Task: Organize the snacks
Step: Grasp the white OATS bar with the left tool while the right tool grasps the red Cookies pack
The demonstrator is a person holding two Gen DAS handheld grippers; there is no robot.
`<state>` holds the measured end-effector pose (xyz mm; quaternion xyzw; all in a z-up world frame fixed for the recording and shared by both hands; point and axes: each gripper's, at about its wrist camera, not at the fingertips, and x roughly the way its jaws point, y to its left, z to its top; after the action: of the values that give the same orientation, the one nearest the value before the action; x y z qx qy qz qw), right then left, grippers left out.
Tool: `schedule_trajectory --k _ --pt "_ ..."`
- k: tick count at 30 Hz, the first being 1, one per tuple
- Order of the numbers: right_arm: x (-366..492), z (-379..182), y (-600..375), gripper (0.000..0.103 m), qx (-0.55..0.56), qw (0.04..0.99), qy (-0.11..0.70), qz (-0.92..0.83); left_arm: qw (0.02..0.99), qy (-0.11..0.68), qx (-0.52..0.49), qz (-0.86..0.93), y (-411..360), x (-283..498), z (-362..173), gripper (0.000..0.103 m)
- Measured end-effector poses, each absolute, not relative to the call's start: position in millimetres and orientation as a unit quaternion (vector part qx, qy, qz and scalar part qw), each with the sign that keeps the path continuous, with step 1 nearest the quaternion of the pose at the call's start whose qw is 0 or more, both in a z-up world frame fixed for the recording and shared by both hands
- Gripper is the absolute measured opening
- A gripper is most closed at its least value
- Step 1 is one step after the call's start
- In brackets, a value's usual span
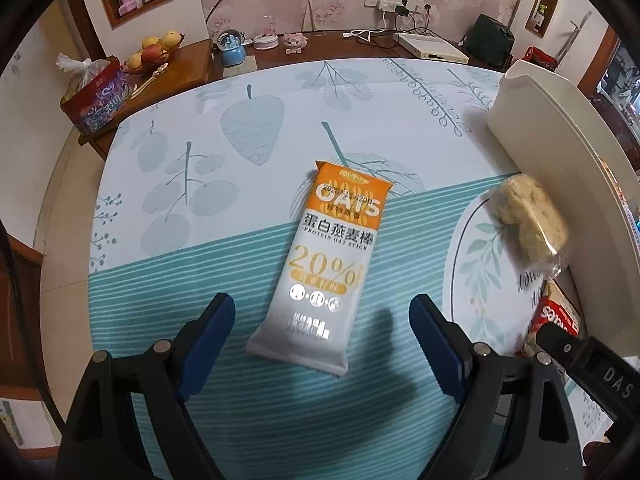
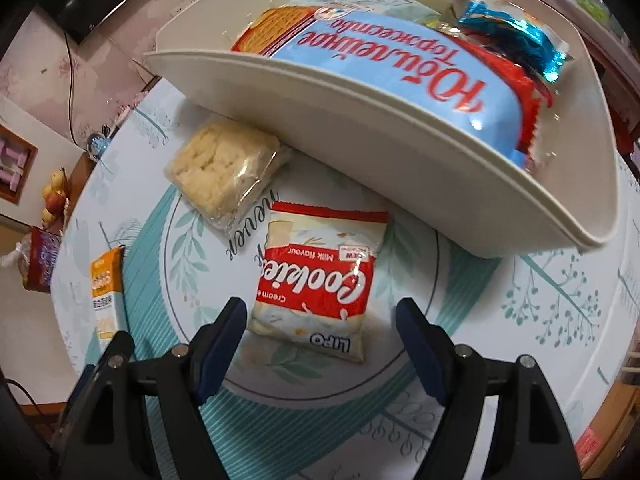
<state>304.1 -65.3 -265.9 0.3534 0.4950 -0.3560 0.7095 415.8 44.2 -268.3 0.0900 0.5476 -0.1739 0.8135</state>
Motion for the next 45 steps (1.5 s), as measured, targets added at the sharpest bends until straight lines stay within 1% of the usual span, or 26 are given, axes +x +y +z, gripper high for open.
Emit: schedule_trajectory --k 3,6,8,9,10,11,13,15,16,19,26,34,37,45 --pt "312 -268 -65 0.077 0.339 0.709 0.502 -0.361 0.814 0.548 0.093 -0.170 42 419 -272 0.086" --pt "317 -268 -63 0.077 0.322 0.710 0.510 -0.363 0.811 0.553 0.098 -0.167 39 422 -277 0.078" --pt "322 -270 -63 0.076 0.315 0.709 0.515 -0.363 0.809 0.556 0.101 -0.163 38 424 -280 0.069" --pt "324 -270 -63 0.073 0.312 0.711 0.516 -0.363 0.808 0.558 0.100 -0.162 38 425 -282 0.068" --pt "325 -270 -62 0.068 0.306 0.712 0.518 -0.362 0.809 0.556 0.095 -0.165 39 425 -281 0.064" --pt "326 -270 -62 0.066 0.303 0.714 0.519 -0.359 0.810 0.555 0.095 -0.164 39 425 -281 0.061" --pt "328 -269 -61 0.065 0.300 0.714 0.522 -0.357 0.810 0.553 0.101 -0.165 38 426 -281 0.060" --pt "331 -270 -61 0.063 0.301 0.714 0.523 -0.356 0.810 0.554 0.096 -0.166 39 427 -281 0.055" --pt "331 -270 -61 0.063 0.302 0.714 0.523 -0.354 0.812 0.552 0.095 -0.164 40 427 -280 0.050" --pt "333 -270 -60 0.060 0.299 0.716 0.524 -0.351 0.812 0.550 0.097 -0.167 39 426 -280 0.047" --pt "334 -271 -63 0.060 0.298 0.717 0.529 -0.343 0.807 0.556 0.102 -0.174 39 425 -280 0.044" --pt "326 -270 -59 0.053 0.308 0.714 0.534 -0.330 0.791 0.584 0.072 -0.170 52 421 -277 0.043" --pt "322 -269 -53 0.050 0.308 0.718 0.537 -0.318 0.794 0.579 0.072 -0.171 59 412 -271 0.043" --pt "301 -266 -32 0.049 0.300 0.723 0.550 -0.289 0.798 0.569 0.049 -0.192 77 380 -252 0.042"
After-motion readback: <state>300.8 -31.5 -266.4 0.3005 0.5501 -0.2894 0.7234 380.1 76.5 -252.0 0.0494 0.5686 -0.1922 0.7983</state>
